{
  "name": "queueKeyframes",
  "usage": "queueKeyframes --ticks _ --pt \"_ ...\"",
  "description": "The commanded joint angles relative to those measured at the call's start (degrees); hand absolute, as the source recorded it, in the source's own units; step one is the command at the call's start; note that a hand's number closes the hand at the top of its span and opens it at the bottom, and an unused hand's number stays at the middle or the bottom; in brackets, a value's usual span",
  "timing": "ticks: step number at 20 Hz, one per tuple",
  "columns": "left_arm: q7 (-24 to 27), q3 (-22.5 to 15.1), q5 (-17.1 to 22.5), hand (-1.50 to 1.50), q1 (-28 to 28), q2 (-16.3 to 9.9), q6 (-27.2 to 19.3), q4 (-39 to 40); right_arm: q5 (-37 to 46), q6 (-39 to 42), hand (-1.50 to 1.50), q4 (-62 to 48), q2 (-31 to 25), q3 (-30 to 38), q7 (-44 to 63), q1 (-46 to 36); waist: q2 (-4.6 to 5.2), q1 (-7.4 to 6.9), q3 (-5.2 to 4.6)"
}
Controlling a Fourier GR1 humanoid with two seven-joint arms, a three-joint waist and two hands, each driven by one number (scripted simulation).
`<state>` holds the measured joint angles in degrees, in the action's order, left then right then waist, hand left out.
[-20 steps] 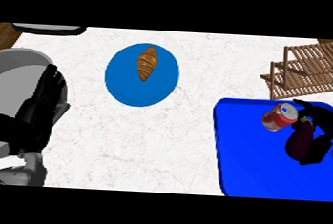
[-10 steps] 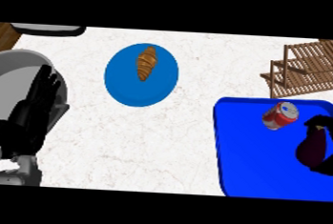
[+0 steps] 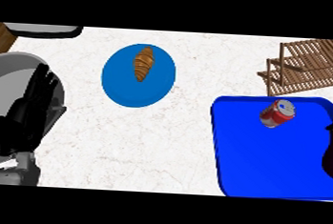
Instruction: Pick the eggplant from the tray and place it in the tiered shelf
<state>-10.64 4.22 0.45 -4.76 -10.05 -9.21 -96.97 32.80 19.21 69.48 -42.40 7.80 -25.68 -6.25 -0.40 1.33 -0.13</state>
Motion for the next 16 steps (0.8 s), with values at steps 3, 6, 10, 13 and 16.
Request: queueKeyframes --ticks 3,6,10,13,16 --pt "1.43 0.45 -0.17 0.00 2.93 -0.67 0.86 -0.72 -15.89 8.31 1.50 10.34 0.95 12.24 8.07 -0.33 -0.33 0.60 -0.07" --pt "1.53 -0.79 -1.49 0.00 1.80 1.43 -1.08 0.45 -22.01 10.96 1.50 13.15 -2.12 20.22 14.75 -0.34 -0.29 1.22 -0.05" --pt "2.68 -0.33 -0.83 0.00 2.10 1.25 -0.02 0.02 -24.98 10.97 1.50 17.89 -3.97 25.99 23.65 -1.12 0.10 -0.26 0.03" --pt "2.40 -1.02 -0.49 0.00 2.99 1.50 1.34 -0.56 -22.00 9.53 1.50 9.90 -7.10 26.55 21.24 -5.45 0.40 -1.47 0.12" --pt "0.59 -1.43 -1.31 0.00 3.12 1.45 0.94 -3.10 -23.59 9.11 1.50 12.82 -6.45 25.95 28.85 -9.10 0.35 -1.62 0.11"
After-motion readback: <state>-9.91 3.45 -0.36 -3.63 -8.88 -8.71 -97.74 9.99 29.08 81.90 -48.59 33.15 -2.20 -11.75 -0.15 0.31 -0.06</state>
